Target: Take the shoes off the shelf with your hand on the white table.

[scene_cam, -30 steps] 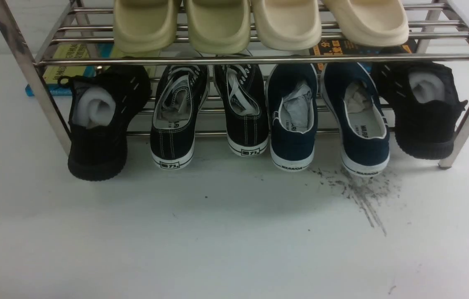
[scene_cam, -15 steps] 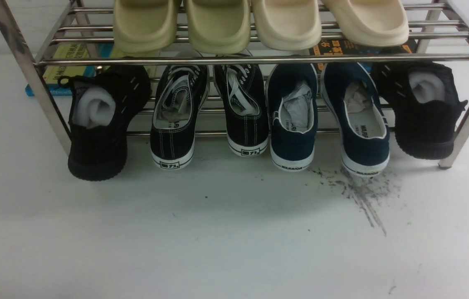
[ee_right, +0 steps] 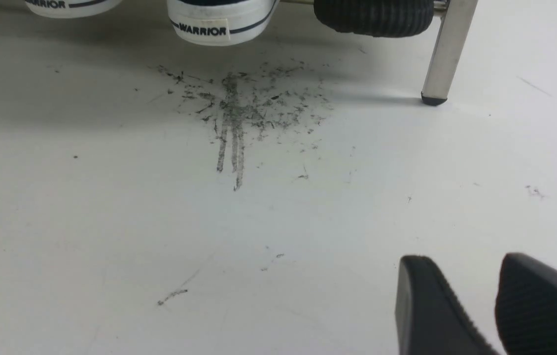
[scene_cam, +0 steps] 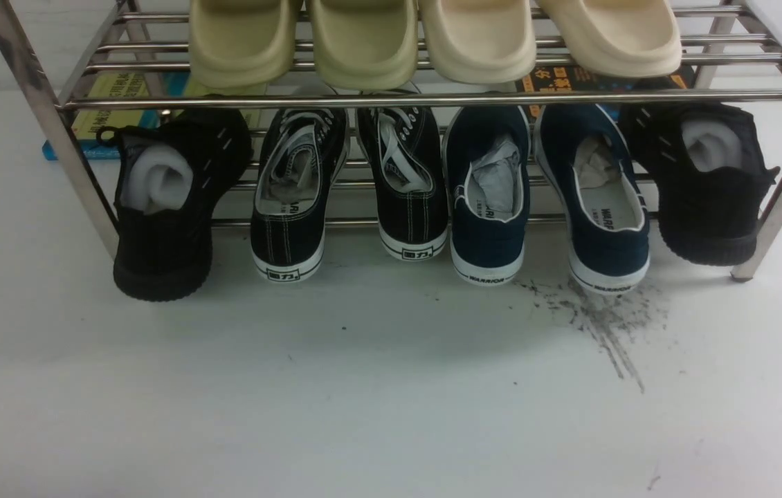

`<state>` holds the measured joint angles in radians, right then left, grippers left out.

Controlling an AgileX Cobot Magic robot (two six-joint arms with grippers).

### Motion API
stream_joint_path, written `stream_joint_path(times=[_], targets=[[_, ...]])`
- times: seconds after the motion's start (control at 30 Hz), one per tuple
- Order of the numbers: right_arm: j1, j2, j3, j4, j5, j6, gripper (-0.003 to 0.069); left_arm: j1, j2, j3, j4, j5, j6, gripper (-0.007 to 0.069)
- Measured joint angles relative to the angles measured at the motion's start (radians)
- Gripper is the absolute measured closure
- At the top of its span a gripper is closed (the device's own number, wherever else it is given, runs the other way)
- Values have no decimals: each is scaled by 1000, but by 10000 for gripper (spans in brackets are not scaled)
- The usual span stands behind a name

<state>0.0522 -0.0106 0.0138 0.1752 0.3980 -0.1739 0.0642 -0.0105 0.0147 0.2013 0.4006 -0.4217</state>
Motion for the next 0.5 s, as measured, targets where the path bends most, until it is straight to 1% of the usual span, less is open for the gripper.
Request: stream_joint_path(times=[0.37, 0.43, 0.5], targets=[[0, 0, 0, 7, 0, 0, 420, 0, 0, 0, 0, 0, 0, 383], [0, 0, 0, 81, -4, 35, 420, 0, 0, 0, 0, 0, 0, 383], [0, 0, 0, 217, 2, 107, 420, 0, 0, 0, 0, 0, 0, 383]])
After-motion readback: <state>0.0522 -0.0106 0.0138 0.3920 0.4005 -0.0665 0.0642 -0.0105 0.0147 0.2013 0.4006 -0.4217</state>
